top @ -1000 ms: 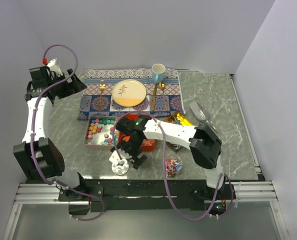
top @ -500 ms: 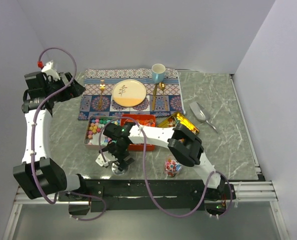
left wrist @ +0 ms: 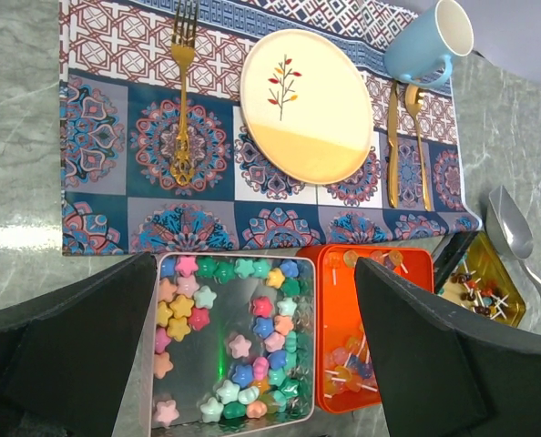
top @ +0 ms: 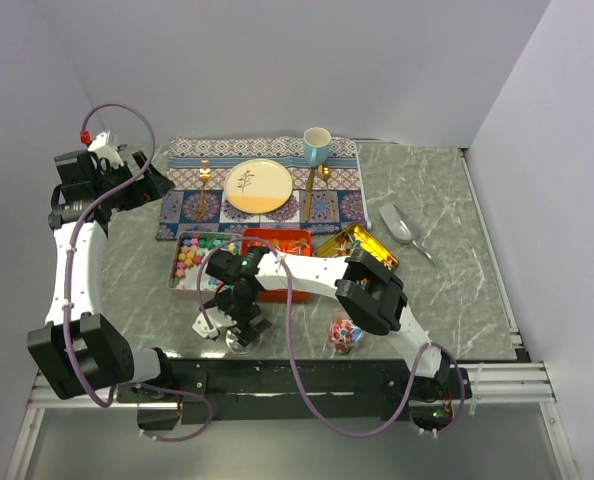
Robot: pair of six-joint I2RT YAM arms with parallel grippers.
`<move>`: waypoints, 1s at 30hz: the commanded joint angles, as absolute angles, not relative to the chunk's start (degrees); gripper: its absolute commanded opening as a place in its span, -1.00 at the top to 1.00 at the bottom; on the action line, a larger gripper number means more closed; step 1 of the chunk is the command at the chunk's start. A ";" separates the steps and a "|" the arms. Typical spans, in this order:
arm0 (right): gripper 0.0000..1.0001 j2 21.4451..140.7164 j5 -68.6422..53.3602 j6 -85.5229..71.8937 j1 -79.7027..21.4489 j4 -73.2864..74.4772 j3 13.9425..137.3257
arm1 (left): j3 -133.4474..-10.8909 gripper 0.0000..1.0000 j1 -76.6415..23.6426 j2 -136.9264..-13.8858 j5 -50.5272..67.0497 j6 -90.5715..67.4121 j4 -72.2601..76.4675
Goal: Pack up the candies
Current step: Pick up the bottle lid at the center of the board.
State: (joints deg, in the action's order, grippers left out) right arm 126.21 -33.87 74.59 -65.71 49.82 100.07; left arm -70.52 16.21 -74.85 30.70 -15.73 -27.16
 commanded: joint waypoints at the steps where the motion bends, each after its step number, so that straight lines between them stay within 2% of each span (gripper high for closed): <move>1: -1.00 124.01 -34.72 74.36 -66.09 54.75 101.95 | -71.10 -0.93 16.44 -74.62 32.43 -16.87 -24.43; 12: -1.00 120.94 -35.07 77.43 -66.18 58.54 101.52 | -70.58 -0.94 16.44 -74.44 32.87 -17.75 -23.73; 30: -1.00 123.92 -32.70 77.17 -68.38 52.12 97.91 | -68.64 -0.93 16.52 -74.44 32.78 -17.75 -22.85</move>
State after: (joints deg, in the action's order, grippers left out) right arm 124.01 -33.15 77.17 -67.18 54.98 98.78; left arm -68.73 16.21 -74.85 31.70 -17.32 -24.69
